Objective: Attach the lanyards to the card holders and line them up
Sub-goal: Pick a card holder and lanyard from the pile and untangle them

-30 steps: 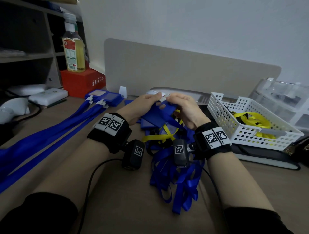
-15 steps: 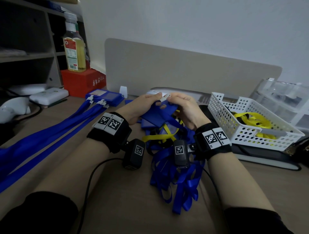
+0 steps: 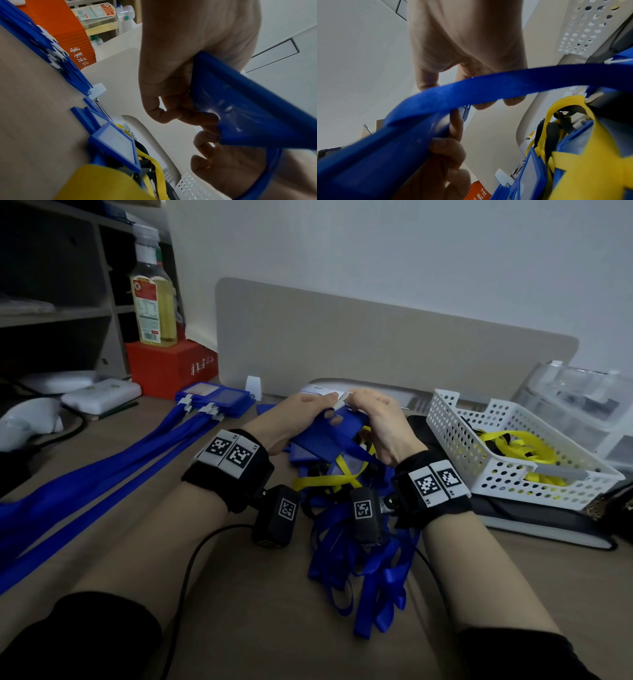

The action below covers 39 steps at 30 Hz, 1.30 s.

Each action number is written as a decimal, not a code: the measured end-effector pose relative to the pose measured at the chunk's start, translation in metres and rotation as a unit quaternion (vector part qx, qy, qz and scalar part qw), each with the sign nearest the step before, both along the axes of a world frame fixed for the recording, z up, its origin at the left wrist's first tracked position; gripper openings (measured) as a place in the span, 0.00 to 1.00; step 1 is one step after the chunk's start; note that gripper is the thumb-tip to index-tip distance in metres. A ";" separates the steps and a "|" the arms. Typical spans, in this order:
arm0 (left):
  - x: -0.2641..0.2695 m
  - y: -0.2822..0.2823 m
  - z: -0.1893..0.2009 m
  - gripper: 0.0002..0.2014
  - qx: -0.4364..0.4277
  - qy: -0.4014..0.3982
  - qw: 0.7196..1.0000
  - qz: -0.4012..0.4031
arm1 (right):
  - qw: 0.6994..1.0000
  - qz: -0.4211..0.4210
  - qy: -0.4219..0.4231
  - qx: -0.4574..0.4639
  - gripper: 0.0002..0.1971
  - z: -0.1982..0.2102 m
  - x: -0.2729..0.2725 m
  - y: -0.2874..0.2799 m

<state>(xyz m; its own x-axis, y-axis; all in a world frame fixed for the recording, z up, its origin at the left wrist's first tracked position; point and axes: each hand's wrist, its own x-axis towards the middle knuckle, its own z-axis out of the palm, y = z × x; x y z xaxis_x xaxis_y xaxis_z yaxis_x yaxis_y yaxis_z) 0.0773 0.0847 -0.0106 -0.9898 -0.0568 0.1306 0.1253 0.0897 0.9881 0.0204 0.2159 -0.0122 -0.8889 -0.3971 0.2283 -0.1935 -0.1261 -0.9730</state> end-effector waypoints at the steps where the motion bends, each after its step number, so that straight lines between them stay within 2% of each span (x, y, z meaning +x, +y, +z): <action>1: 0.000 0.000 0.000 0.21 0.004 -0.003 1.000 0.002 | 1.000 -0.003 -0.002 -0.006 0.14 0.000 0.001 0.000; 8: 0.000 0.000 0.001 0.21 0.018 -0.019 1.000 0.011 | 0.999 -0.025 -0.012 -0.024 0.19 -0.001 0.003 -0.002; 15: -0.002 0.002 -0.001 0.21 0.058 -0.029 0.998 0.003 | 0.998 -0.009 -0.031 -0.053 0.04 0.002 0.010 -0.005; 20: 0.001 0.006 0.000 0.20 0.067 -0.029 0.997 0.001 | 0.999 -0.001 -0.024 -0.045 0.08 0.006 0.016 -0.004; 23: 0.001 0.006 0.000 0.20 0.065 -0.030 0.997 -0.005 | 0.999 -0.011 -0.019 -0.036 0.06 0.008 0.020 -0.006; 25: 0.000 0.005 0.000 0.20 0.060 -0.029 0.998 -0.012 | 0.999 -0.016 -0.029 -0.036 0.10 0.009 0.022 -0.007; 27: 0.001 0.005 0.000 0.21 0.055 -0.028 0.998 -0.018 | 0.997 -0.017 -0.038 -0.059 0.06 0.012 0.026 -0.007; 31: 0.000 0.004 0.001 0.20 -0.039 -0.023 0.999 0.002 | 0.998 -0.012 -0.028 -0.048 0.12 0.010 0.016 -0.001; 34: -0.002 -0.001 0.001 0.19 -0.113 0.017 0.993 0.026 | 0.998 -0.053 -0.017 -0.034 0.13 0.011 0.013 0.003; 37: -0.004 -0.009 0.001 0.05 -0.182 0.063 0.980 0.057 | 0.998 -0.065 -0.011 -0.026 0.12 0.010 0.008 0.007; 38: -0.003 -0.011 0.001 0.08 -0.190 0.068 0.977 0.061 | 0.997 -0.071 -0.012 -0.026 0.12 0.010 0.008 0.007; 39: -0.002 -0.012 0.002 0.16 -0.195 0.074 0.976 0.061 | 0.997 -0.073 -0.014 -0.025 0.13 0.010 0.008 0.007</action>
